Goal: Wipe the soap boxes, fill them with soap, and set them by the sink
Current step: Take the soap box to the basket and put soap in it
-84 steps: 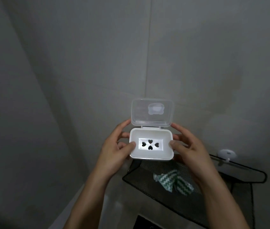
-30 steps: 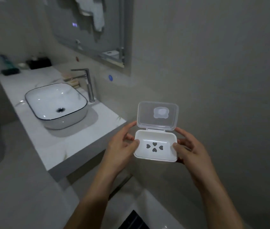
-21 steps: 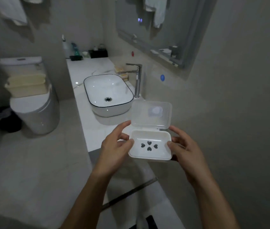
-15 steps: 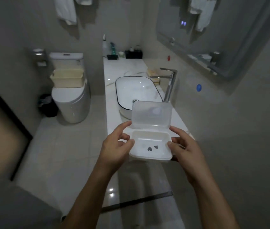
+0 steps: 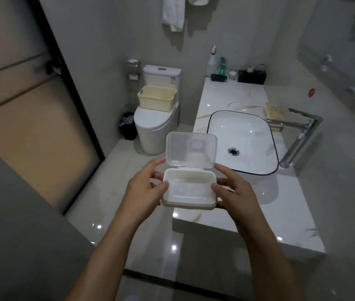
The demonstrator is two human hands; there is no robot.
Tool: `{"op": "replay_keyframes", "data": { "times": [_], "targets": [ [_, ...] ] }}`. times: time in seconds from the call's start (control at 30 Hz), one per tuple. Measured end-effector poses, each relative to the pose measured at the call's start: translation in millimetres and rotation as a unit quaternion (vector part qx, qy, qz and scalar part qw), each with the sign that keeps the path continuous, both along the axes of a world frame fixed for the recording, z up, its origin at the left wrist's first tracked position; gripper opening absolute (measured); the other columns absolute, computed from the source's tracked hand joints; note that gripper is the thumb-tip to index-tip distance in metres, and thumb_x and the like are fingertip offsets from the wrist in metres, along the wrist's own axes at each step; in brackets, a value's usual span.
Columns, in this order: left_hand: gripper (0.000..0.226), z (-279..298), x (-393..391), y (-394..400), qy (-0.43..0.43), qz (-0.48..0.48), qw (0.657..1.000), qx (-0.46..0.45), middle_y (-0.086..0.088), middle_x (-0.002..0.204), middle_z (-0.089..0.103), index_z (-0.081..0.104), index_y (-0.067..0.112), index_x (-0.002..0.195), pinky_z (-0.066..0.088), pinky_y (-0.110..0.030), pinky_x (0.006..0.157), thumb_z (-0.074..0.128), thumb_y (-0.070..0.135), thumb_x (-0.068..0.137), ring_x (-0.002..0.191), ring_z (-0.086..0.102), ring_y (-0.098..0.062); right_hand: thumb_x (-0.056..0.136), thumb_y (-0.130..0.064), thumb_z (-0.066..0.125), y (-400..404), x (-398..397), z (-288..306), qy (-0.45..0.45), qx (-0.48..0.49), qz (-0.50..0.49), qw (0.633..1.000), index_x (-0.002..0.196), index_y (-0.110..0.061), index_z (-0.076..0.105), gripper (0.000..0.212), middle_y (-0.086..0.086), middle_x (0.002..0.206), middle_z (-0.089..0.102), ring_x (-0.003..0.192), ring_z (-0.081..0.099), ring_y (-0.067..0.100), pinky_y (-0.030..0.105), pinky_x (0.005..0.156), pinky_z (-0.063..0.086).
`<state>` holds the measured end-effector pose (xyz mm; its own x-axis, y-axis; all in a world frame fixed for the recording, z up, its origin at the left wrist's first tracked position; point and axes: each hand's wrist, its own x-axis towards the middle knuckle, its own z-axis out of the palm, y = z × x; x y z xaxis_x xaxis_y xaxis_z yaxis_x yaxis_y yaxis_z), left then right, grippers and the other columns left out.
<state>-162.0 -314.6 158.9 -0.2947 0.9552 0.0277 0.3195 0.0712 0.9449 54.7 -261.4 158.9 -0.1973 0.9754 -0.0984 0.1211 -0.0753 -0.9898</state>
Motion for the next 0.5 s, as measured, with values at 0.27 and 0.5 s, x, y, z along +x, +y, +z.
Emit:
{"op": "replay_keyframes", "data": {
  "times": [0.27, 0.5],
  "targets": [
    [0.057, -11.1, -39.2, 57.0, 0.02, 0.017, 1.0, -0.006, 0.022, 0.089, 0.062, 0.047, 0.074, 0.109, 0.05, -0.017, 0.052, 0.062, 0.028, 0.08, 0.065, 0.067, -0.005, 0.096, -0.005, 0.058, 64.0, -42.1, -13.3, -0.004, -0.01, 0.022, 1.0, 0.137, -0.035, 0.057, 0.051, -0.002, 0.116, 0.066, 0.1, 0.067, 0.018, 0.032, 0.065, 0.062],
    [0.053, -32.9, -97.7, 156.6, 0.033, -0.04, 0.998, -0.025, 0.01, 0.099, 0.064, 0.047, 0.056, 0.124, 0.056, -0.026, 0.059, 0.062, 0.034, 0.077, 0.077, 0.069, -0.007, 0.095, -0.005, 0.058, 135.5, -94.6, -29.2, -0.019, -0.001, -0.035, 0.999, 0.13, -0.042, 0.059, 0.05, -0.005, 0.112, 0.068, 0.096, 0.069, 0.017, 0.028, 0.061, 0.06]
  ]
}}
